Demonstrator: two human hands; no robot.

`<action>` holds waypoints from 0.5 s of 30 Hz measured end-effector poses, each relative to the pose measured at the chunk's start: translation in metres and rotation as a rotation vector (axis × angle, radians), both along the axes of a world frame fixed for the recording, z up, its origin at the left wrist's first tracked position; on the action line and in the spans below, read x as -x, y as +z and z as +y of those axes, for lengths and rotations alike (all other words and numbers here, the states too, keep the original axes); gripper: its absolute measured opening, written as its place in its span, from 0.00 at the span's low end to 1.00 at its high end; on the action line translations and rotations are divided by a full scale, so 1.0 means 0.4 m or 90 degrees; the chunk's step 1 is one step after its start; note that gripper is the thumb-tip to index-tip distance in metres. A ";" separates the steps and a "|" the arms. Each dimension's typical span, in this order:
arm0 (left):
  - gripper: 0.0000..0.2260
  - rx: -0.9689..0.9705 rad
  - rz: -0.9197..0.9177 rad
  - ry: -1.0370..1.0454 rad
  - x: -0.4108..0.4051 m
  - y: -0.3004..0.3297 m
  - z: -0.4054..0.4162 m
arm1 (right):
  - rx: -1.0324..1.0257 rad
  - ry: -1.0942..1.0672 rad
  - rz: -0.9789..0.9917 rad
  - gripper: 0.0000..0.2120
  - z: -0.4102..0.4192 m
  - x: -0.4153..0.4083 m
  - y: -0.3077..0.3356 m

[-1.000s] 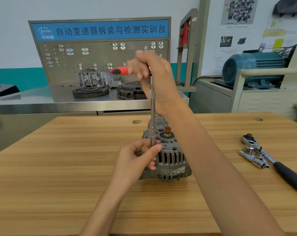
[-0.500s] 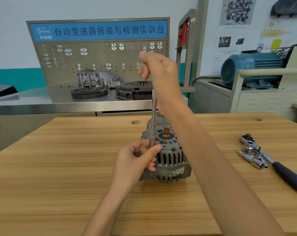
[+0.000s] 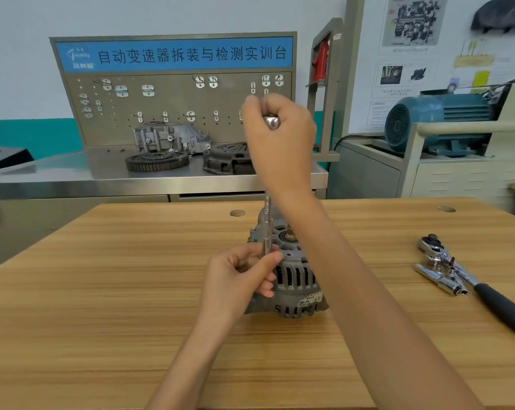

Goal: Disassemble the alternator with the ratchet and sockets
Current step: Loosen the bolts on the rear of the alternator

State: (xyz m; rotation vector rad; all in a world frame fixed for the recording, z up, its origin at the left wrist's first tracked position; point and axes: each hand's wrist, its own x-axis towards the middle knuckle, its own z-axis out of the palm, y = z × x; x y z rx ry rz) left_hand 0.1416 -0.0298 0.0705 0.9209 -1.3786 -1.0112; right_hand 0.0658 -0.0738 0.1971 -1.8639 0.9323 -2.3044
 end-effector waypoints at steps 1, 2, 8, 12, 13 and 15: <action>0.10 0.002 -0.002 -0.007 -0.001 0.001 0.002 | -0.048 0.100 0.004 0.20 0.000 0.008 0.005; 0.10 0.003 -0.002 -0.013 -0.003 0.001 0.004 | -0.095 0.208 0.008 0.20 0.000 0.016 0.011; 0.08 -0.004 0.004 -0.006 -0.003 0.000 0.004 | -0.165 0.544 -0.074 0.23 -0.001 0.018 0.020; 0.03 0.007 0.000 0.017 0.003 -0.005 -0.002 | 0.053 -0.070 0.016 0.20 -0.001 -0.004 -0.015; 0.02 0.006 0.005 0.018 0.004 -0.006 -0.002 | 0.100 -0.226 0.044 0.18 0.001 -0.009 -0.021; 0.03 0.000 0.012 0.016 0.002 -0.007 -0.003 | 0.124 -0.322 0.065 0.17 0.003 -0.013 -0.022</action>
